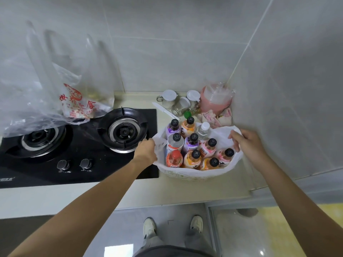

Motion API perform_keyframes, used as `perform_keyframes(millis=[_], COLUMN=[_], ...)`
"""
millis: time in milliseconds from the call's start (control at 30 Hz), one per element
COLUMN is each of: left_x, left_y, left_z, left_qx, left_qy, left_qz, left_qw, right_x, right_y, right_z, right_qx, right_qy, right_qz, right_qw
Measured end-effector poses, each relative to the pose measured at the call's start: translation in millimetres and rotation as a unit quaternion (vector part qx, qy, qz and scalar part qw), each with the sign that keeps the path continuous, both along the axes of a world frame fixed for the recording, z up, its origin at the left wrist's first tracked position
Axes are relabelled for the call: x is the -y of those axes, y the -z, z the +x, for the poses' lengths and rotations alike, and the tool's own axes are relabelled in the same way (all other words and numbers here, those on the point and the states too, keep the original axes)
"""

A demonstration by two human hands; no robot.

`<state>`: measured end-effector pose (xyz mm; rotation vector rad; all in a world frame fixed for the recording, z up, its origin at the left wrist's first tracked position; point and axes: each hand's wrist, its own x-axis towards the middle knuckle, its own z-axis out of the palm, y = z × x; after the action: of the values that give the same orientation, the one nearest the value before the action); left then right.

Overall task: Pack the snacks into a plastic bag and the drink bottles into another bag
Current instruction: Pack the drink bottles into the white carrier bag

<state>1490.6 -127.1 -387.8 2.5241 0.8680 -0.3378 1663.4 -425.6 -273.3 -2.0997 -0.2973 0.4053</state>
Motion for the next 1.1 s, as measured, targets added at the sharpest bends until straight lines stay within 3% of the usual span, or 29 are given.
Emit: perform_keyframes(millis=[167,333,433,500,600,733,867,1100], left_x=[7,13,18,24,36,42,47,62], left_y=[-10,-29,-45,-60,-88,-119,-156,-191], left_z=[4,3,1,3,11,22,38,41], left_qx=[0.012,0.169,0.279,0.333,0.368,0.405,0.428,0.453], left_qy=[0.005,-0.065,-0.117,-0.180,-0.255,-0.259,-0.200,-0.148], left_qz=[0.114,0.098,0.036,-0.054,-0.210,-0.312,-0.313,-0.270], left_qw=[0.993,0.979,0.952,0.924,0.869,0.819,0.824,0.837], right_x=[-8,-17,-22,-24,-23,-20,-24,-30], right_y=[-4,-9,-7,-10,-13,-17,-32,-53], right_z=[10,23,28,27,21,20,20,4], right_qx=[-0.019,-0.083,-0.109,-0.102,-0.085,-0.100,-0.105,-0.039], right_qy=[-0.024,0.011,0.023,0.022,0.020,0.028,0.025,0.010], right_qz=[0.065,0.152,0.204,0.239,0.281,0.271,0.270,0.289], right_qw=[0.997,0.985,0.973,0.965,0.956,0.957,0.957,0.956])
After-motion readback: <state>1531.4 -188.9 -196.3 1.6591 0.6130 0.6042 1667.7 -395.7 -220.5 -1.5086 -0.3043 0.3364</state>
